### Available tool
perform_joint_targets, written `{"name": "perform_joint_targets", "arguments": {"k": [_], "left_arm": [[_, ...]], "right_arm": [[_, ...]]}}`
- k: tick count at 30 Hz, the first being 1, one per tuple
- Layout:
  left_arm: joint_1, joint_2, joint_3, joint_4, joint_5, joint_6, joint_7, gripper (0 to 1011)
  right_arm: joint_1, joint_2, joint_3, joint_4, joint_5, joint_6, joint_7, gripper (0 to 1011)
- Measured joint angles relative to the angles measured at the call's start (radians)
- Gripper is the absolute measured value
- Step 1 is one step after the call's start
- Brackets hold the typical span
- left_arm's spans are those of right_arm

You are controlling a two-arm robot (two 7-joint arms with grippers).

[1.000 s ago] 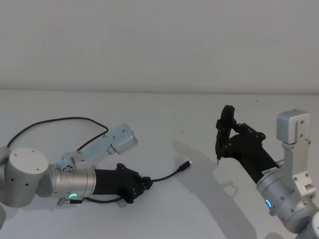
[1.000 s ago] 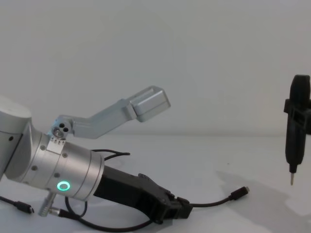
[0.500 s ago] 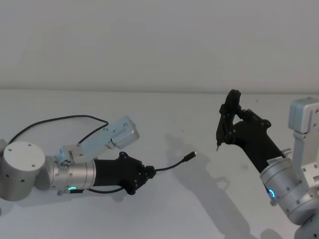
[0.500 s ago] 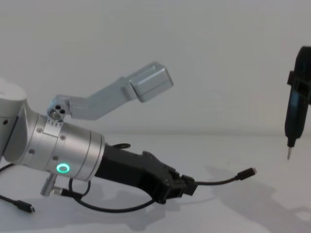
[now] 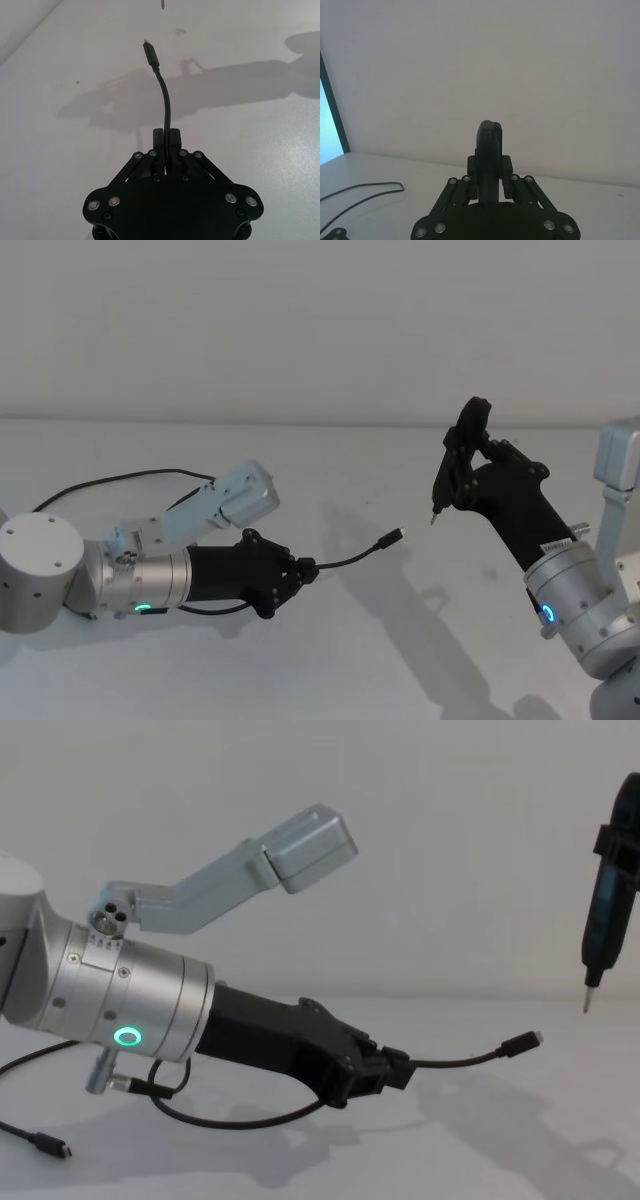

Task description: Pick up the data cable with the one hand.

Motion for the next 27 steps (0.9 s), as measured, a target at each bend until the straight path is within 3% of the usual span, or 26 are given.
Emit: {"name": "perform_joint_targets", "arguments": {"k": [27], "left_arm": [[-0.001, 0.006, -0.005, -0.018, -0.002, -0.012, -0.003, 67]], "right_arm": [[0.02, -0.035, -0.005, 0.016, 0.007, 0.035, 0.028, 275]]}}
